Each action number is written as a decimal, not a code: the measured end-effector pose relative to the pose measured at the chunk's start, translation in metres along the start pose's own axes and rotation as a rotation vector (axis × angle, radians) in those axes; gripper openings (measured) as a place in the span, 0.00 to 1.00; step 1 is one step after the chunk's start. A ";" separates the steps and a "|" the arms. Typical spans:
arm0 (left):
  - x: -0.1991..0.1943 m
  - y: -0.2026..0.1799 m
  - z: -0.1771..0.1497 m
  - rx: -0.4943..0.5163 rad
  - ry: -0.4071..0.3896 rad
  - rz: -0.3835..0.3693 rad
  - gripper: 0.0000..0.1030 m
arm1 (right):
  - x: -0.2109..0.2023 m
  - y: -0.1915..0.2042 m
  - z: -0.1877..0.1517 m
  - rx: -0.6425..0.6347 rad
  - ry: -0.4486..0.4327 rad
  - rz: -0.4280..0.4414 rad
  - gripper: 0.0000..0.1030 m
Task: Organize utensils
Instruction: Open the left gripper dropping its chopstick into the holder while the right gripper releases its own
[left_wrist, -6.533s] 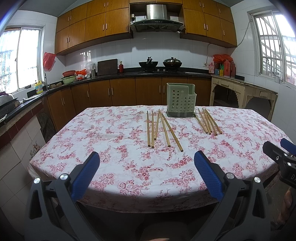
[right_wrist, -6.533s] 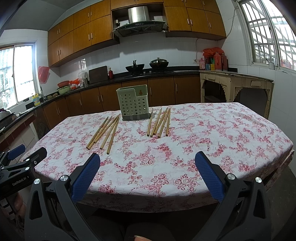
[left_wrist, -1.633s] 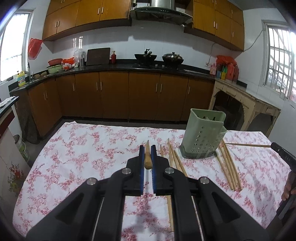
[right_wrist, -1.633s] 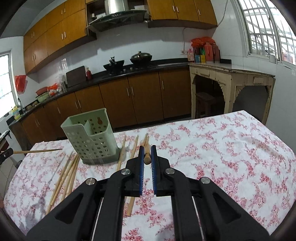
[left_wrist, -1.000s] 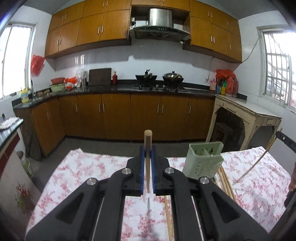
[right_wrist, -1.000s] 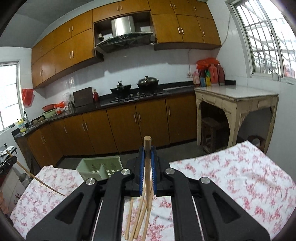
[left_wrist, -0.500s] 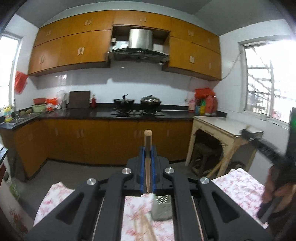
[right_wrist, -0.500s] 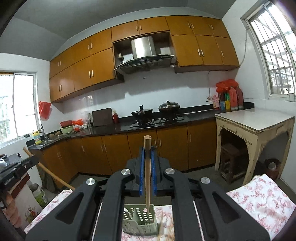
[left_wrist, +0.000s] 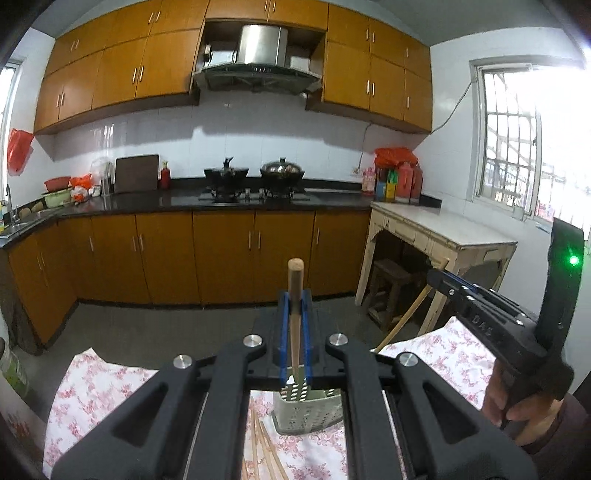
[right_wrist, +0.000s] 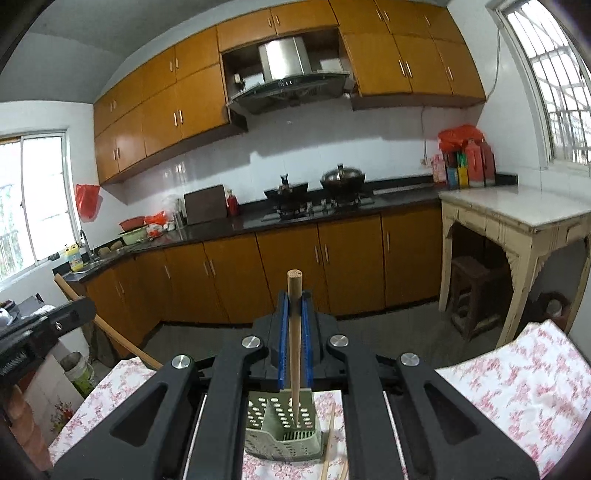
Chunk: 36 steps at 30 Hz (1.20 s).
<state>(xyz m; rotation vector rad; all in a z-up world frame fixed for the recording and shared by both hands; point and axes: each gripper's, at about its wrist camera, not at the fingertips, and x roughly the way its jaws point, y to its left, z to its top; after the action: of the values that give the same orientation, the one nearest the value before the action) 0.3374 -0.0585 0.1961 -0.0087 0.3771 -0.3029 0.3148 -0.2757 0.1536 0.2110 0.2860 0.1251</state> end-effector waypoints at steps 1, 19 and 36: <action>0.007 0.000 -0.003 0.001 0.014 0.003 0.07 | 0.004 -0.002 -0.003 0.013 0.018 0.007 0.07; 0.034 0.027 -0.037 -0.048 0.124 0.035 0.24 | 0.019 -0.003 -0.014 0.020 0.134 -0.020 0.08; -0.056 0.053 -0.050 -0.090 0.008 0.099 0.39 | -0.068 -0.013 -0.010 0.021 0.002 -0.038 0.25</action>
<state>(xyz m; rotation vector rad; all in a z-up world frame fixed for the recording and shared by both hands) 0.2848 0.0112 0.1666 -0.0772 0.3977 -0.1875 0.2490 -0.2970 0.1596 0.2267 0.2929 0.0850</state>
